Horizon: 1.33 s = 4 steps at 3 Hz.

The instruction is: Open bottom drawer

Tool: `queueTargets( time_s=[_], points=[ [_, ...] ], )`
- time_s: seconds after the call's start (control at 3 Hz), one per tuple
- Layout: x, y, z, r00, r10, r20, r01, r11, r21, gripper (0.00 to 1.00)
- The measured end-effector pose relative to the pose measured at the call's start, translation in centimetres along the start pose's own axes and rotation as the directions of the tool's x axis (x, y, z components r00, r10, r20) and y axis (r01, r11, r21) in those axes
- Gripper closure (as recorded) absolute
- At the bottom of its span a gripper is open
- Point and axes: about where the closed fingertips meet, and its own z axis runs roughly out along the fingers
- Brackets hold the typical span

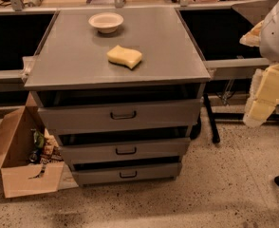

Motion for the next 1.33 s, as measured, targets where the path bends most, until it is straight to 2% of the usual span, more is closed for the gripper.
queueTargets(
  time_s=[0.33, 0.67, 1.0, 1.33],
  points=[
    [0.0, 0.0, 0.0, 1.0, 0.0, 0.0, 0.0, 1.0, 0.0, 0.0],
    [1.0, 0.6, 4.0, 1.0, 0.0, -0.031, -0.001, 0.9995, -0.031, 0.0],
    [2.6, 2.9, 14.0, 1.0, -0.02, -0.017, 0.018, 0.9911, -0.132, 0.0],
    [2.5, 4.8, 23.0, 0.998, -0.037, 0.06, 0.049, 0.976, -0.212, 0.0]
  ],
)
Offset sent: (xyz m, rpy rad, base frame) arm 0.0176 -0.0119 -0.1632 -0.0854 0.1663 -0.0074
